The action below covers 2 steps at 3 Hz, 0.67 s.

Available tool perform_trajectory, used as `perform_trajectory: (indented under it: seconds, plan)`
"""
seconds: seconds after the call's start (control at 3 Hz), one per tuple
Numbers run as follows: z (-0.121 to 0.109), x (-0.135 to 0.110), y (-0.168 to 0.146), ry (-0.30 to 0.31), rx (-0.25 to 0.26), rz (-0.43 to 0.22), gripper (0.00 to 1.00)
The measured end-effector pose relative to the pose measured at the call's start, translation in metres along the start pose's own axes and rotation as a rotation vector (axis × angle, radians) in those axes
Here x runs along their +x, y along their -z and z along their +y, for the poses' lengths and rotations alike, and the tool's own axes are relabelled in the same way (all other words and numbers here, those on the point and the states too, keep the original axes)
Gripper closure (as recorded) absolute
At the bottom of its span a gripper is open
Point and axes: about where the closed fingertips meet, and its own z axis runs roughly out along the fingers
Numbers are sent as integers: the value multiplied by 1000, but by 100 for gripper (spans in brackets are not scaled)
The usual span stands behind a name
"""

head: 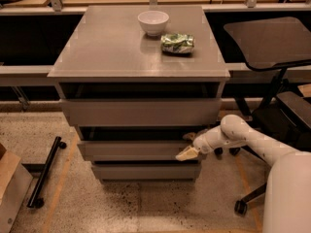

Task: Open middle drawer

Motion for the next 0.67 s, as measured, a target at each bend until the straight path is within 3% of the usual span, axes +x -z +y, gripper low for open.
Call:
perform_trajectory:
  seconds: [0.33, 0.67]
  plan:
    - [0, -4, 4, 0, 0, 0, 43]
    - [1, -5, 5, 0, 0, 0, 19]
